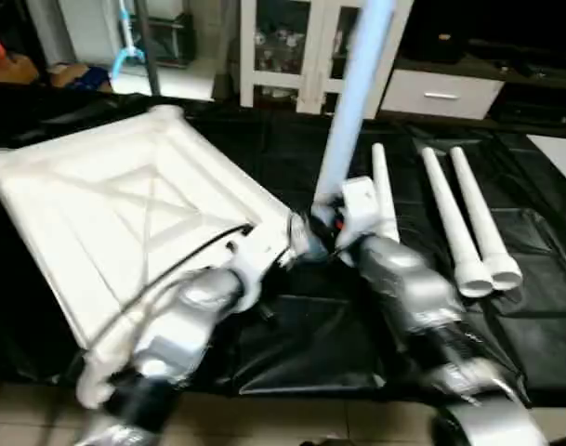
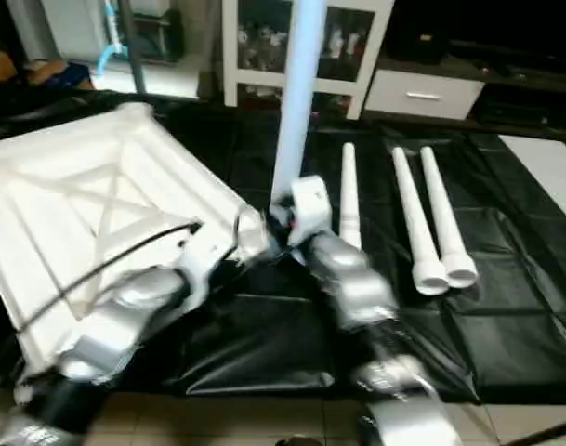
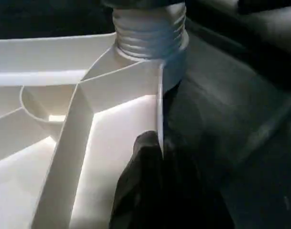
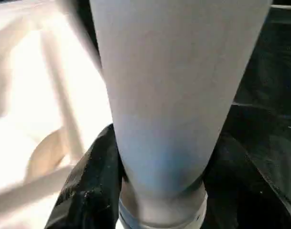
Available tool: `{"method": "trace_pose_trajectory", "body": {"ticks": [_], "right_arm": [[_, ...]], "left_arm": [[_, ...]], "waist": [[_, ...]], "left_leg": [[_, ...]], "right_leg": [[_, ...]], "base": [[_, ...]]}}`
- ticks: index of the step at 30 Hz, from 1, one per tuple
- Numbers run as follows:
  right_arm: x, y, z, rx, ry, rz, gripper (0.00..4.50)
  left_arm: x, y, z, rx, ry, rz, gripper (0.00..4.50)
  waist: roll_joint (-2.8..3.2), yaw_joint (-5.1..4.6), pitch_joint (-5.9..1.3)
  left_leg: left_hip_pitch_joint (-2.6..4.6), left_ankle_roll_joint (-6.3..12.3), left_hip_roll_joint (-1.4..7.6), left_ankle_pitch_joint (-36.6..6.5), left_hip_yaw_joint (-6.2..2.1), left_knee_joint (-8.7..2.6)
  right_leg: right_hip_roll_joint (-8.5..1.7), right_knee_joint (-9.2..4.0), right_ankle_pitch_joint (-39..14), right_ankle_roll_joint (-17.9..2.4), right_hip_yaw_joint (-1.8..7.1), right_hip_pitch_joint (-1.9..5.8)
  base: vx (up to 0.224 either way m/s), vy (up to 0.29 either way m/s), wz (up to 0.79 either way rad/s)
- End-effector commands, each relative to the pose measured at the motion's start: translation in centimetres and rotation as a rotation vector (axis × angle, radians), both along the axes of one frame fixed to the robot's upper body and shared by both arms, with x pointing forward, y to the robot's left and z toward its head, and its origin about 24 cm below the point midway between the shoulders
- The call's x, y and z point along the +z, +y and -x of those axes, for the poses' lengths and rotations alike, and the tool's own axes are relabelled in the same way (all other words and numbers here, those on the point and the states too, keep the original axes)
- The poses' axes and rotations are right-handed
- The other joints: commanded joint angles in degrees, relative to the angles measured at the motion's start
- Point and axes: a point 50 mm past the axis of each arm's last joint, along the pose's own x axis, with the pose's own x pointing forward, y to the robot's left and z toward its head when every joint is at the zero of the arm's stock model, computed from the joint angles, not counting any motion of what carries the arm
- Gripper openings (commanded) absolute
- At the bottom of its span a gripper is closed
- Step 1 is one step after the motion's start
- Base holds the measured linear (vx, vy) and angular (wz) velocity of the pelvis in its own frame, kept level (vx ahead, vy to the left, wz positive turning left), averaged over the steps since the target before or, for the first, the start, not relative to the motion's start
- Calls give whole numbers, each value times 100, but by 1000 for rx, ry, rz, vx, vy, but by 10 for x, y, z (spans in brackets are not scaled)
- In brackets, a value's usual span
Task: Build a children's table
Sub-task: Rotate leg to tighten
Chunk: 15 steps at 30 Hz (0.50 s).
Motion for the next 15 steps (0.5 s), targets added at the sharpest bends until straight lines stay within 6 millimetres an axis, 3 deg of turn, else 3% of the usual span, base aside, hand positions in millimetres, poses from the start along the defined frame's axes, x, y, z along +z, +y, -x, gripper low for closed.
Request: {"method": "trace_pose_trajectory", "body": {"ticks": [1, 6, 12, 13, 15], "right_arm": [[-35, -5, 10, -69, 138, 85, 195], [-25, 17, 4, -63, 64, 91, 195], [-12, 21, 3, 74, -65, 48, 194], [-11, 20, 3, 85, -77, 48, 250], [-2, 12, 6, 152, -145, 50, 263]], "left_arm": [[4, -8, -2, -5, -20, -10, 0], [4, -7, -5, 19, -33, -19, 0], [3, 3, -2, -36, -63, -21, 0], [3, 3, -1, -50, -68, -20, 0], [2, 12, 5, -126, -82, -24, 0]], "waist": [[103, 8, -293], [45, -15, -302], [58, -23, -314], [57, -6, -318], [62, -2, -331]], "left_leg": [[12, -156, 36, -2033, -61, -442], [7, -86, 37, -2097, -56, -451], [-31, 3, 50, -1985, -45, -459], [-38, 26, 57, -1879, -42, -462], [-65, 36, 65, -1673, -35, -469]], "right_leg": [[-258, -599, -2917, -284, 142, 214], [-260, -584, -2810, -298, 150, 214], [-265, -545, -2535, -408, 173, 241], [-269, -526, -2367, -455, 184, 256], [-271, -478, -2083, -561, 197, 288]], "base": [[0, 0, 0], [0, 0, 0], [0, 0, 0], [0, 0, 0], [0, 0, 0]]}}
